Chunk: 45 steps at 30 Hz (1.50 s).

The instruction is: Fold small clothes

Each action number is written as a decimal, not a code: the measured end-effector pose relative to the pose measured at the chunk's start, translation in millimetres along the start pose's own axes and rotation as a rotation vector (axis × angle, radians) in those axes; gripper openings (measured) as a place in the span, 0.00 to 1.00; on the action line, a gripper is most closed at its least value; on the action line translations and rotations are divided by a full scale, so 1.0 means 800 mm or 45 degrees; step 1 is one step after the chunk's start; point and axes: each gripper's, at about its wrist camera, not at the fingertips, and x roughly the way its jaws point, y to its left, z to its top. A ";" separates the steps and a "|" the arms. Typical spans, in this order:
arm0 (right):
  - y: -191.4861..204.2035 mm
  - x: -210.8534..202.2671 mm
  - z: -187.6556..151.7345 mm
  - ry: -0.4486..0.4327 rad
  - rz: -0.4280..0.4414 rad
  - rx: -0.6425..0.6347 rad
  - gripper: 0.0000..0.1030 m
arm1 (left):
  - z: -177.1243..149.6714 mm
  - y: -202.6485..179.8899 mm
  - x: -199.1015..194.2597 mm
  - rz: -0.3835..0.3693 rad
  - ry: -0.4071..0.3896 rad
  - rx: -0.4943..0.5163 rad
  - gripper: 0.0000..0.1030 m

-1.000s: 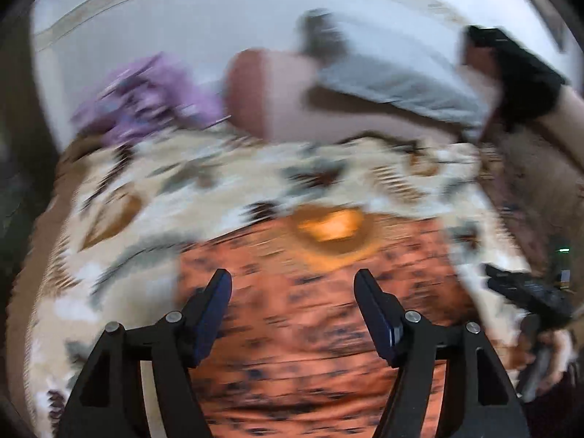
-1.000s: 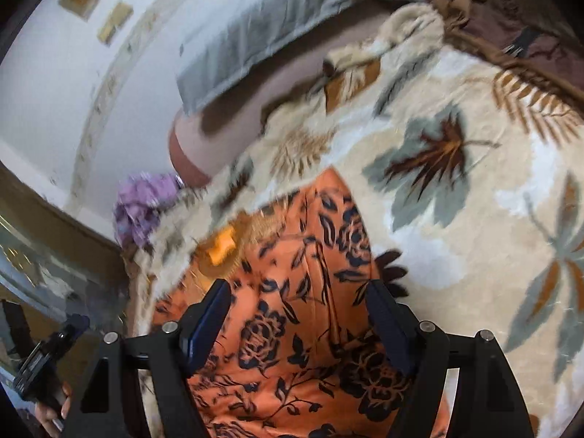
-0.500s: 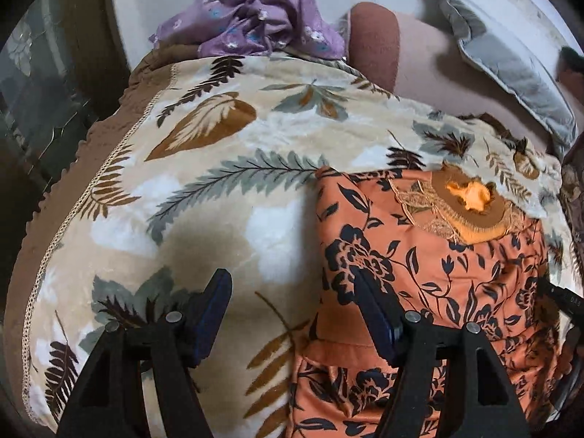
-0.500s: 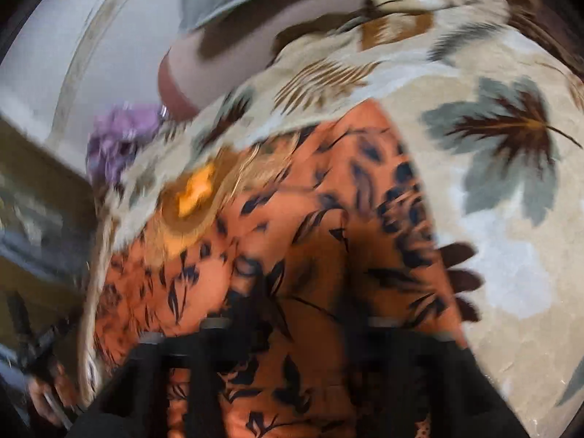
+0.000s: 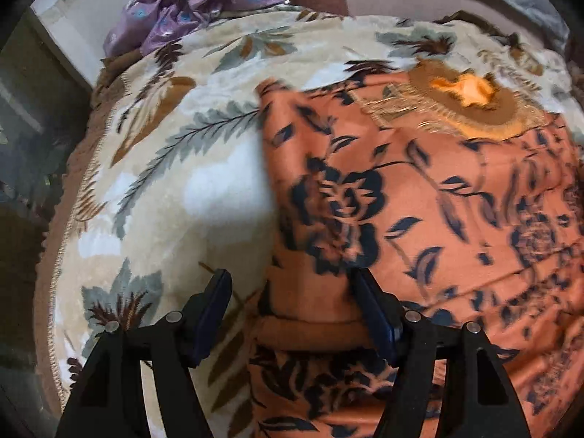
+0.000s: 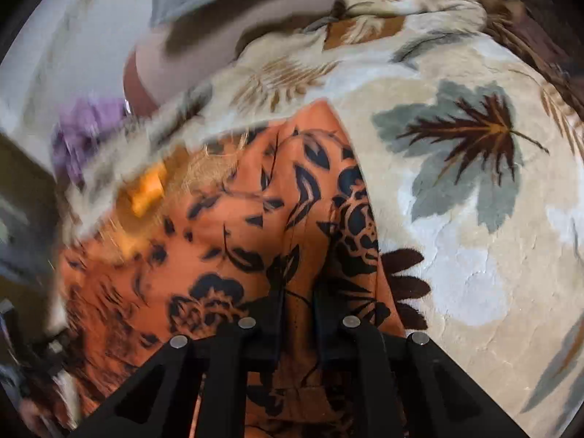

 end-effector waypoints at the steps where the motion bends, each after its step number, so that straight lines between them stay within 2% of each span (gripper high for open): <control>1: -0.002 -0.013 0.003 -0.022 -0.001 0.010 0.20 | 0.000 0.003 -0.007 -0.022 -0.012 -0.005 0.68; 3: -0.012 -0.044 0.005 -0.141 -0.012 0.048 0.20 | 0.001 0.009 -0.022 -0.035 -0.058 -0.020 0.68; 5: -0.024 -0.069 0.006 -0.255 -0.026 0.081 0.25 | 0.006 0.016 -0.037 -0.064 -0.126 -0.054 0.68; 7: -0.022 -0.076 0.008 -0.302 0.045 0.037 0.26 | 0.012 0.019 -0.042 -0.094 -0.182 -0.096 0.68; 9: -0.007 -0.061 0.009 -0.234 0.118 -0.015 0.26 | 0.020 0.014 -0.031 -0.082 -0.165 -0.111 0.68; 11: 0.014 -0.034 0.006 -0.143 0.133 -0.070 0.26 | 0.021 0.011 -0.011 -0.072 -0.119 -0.127 0.68; 12: 0.022 -0.018 0.004 -0.101 0.093 -0.102 0.26 | 0.020 0.008 0.003 -0.073 -0.079 -0.127 0.68; 14: 0.025 0.016 -0.002 0.012 -0.018 -0.137 0.27 | 0.014 0.009 0.033 -0.064 0.022 -0.152 0.75; 16: 0.026 0.019 -0.008 -0.008 -0.019 -0.147 0.27 | 0.011 0.020 0.030 -0.068 -0.004 -0.236 0.83; 18: 0.034 0.003 -0.008 -0.020 -0.027 -0.182 0.26 | 0.011 0.022 0.018 -0.065 0.010 -0.246 0.83; 20: 0.039 -0.027 -0.020 -0.087 0.032 -0.186 0.26 | 0.007 0.019 -0.011 -0.038 -0.078 -0.236 0.83; 23: 0.057 -0.082 -0.046 -0.204 0.084 -0.251 0.26 | -0.011 0.006 -0.080 0.008 -0.267 -0.205 0.83; 26: 0.089 -0.139 -0.074 -0.346 0.124 -0.317 0.26 | -0.037 -0.004 -0.152 0.054 -0.435 -0.221 0.92; 28: 0.103 -0.172 -0.100 -0.424 0.132 -0.338 0.37 | -0.056 -0.006 -0.190 0.096 -0.527 -0.255 0.97; 29: 0.107 -0.188 -0.115 -0.466 0.115 -0.338 0.60 | -0.069 -0.009 -0.210 0.112 -0.581 -0.269 0.98; 30: 0.110 -0.204 -0.131 -0.521 0.106 -0.333 0.78 | -0.078 -0.010 -0.222 0.127 -0.614 -0.274 0.98; 32: 0.115 -0.232 -0.154 -0.584 0.094 -0.355 0.78 | -0.094 -0.008 -0.240 0.156 -0.655 -0.283 0.98; 36: 0.121 -0.266 -0.184 -0.584 0.063 -0.403 0.78 | -0.127 -0.012 -0.266 0.142 -0.686 -0.294 0.98; 40: 0.121 -0.280 -0.205 -0.564 0.075 -0.404 0.78 | -0.150 -0.015 -0.277 0.123 -0.681 -0.328 0.98; 45: 0.109 -0.282 -0.225 -0.546 0.067 -0.377 0.78 | -0.167 -0.020 -0.281 0.159 -0.673 -0.320 0.98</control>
